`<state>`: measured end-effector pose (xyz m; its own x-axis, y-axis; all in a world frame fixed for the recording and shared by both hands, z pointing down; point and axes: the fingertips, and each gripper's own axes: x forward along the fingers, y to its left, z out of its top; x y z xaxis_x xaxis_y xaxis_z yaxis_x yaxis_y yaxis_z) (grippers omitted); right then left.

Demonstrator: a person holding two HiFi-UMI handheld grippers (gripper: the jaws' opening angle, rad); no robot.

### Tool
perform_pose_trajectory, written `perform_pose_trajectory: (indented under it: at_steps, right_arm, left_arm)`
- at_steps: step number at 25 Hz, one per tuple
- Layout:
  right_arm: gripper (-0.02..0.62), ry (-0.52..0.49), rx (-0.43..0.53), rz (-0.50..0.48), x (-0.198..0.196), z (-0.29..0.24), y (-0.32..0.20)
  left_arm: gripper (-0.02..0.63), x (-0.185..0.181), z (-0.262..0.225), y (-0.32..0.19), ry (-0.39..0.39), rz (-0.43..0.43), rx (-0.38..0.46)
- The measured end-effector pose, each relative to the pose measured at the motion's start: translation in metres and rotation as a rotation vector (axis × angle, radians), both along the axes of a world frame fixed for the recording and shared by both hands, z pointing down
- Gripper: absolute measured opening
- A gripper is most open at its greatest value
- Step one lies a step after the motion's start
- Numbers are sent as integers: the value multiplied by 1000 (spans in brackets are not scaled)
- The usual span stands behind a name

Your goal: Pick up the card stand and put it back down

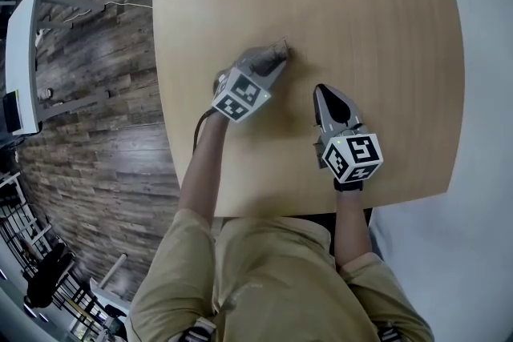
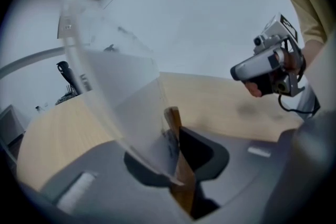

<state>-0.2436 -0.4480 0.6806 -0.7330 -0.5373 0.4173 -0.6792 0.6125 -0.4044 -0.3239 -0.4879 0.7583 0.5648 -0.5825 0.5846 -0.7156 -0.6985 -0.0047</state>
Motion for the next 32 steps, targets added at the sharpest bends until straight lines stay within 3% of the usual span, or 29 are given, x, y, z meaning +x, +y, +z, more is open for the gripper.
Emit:
perform_pose_trajectory:
  at_steps: [7, 13, 24, 32]
  right_arm:
    - [6, -7, 35, 21, -2, -24, 7]
    - [6, -7, 104, 36, -3, -67, 25]
    - [6, -19, 283, 74, -14, -171, 70]
    - [6, -12, 411, 115, -3, -227, 96]
  left_arm:
    - [48, 7, -20, 17, 27, -2, -6]
    - [48, 12, -84, 40, 98, -96, 42]
    - [46, -22, -231, 102, 201, -363, 269]
    - [46, -47, -303, 160, 253, -501, 443]
